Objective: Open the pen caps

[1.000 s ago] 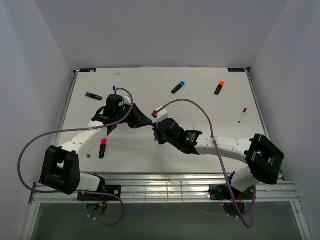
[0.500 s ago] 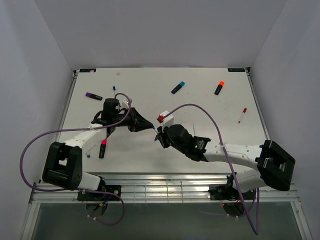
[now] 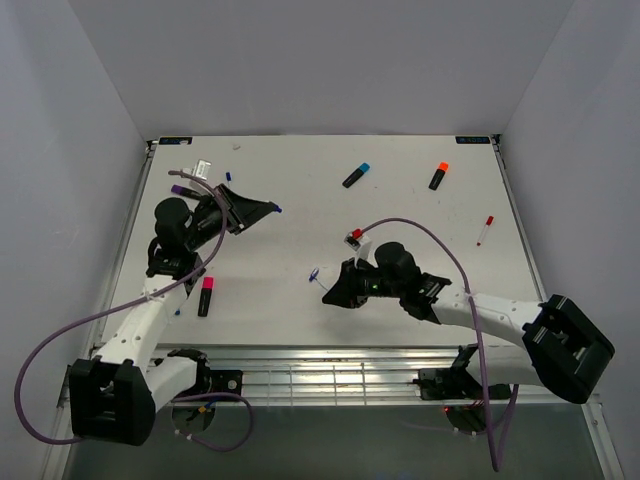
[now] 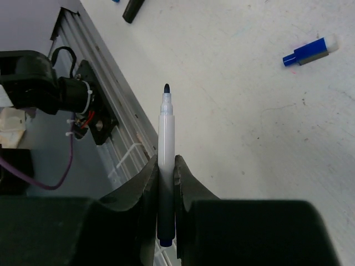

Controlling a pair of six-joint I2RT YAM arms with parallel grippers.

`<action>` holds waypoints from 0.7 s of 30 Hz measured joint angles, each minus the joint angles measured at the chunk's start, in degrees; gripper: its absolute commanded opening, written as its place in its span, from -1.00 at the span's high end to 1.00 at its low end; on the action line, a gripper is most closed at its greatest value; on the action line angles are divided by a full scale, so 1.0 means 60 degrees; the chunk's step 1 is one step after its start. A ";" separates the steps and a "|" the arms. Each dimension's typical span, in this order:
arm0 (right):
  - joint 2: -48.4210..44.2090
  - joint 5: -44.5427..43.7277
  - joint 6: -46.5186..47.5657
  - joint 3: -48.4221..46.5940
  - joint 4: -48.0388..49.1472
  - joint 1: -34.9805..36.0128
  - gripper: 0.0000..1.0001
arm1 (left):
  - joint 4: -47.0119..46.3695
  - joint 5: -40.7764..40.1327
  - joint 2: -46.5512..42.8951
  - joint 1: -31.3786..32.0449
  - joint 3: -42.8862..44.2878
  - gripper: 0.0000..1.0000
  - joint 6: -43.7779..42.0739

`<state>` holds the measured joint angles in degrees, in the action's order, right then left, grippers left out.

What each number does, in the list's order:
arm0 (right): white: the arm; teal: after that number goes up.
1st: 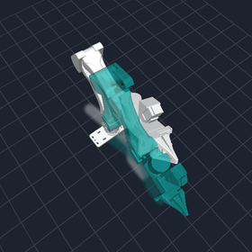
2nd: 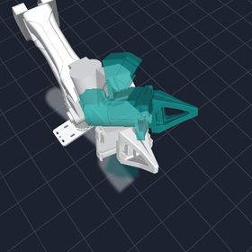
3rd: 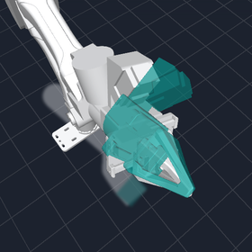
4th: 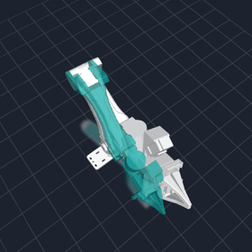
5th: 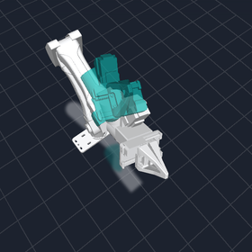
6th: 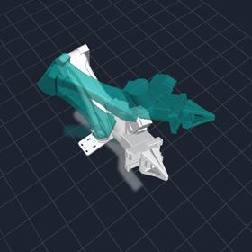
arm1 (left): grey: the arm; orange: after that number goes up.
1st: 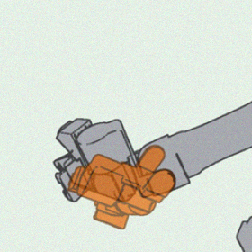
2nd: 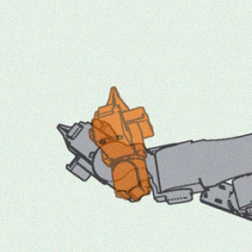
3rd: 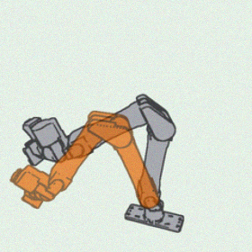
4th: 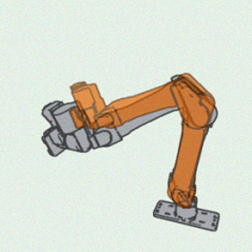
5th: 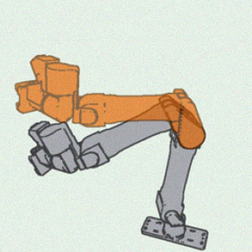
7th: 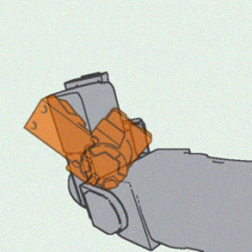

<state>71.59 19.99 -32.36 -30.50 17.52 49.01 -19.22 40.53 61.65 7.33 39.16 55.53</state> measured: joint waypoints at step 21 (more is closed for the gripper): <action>-0.0040 -0.4765 0.1683 -0.2208 -0.5278 -0.3668 0.85 | 0.5643 -0.3027 0.3759 0.3486 0.1177 1.00 -0.3705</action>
<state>71.35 -8.60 -22.26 -43.75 -14.15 27.00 14.63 22.37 84.20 28.25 46.22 33.30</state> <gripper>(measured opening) 0.168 0.254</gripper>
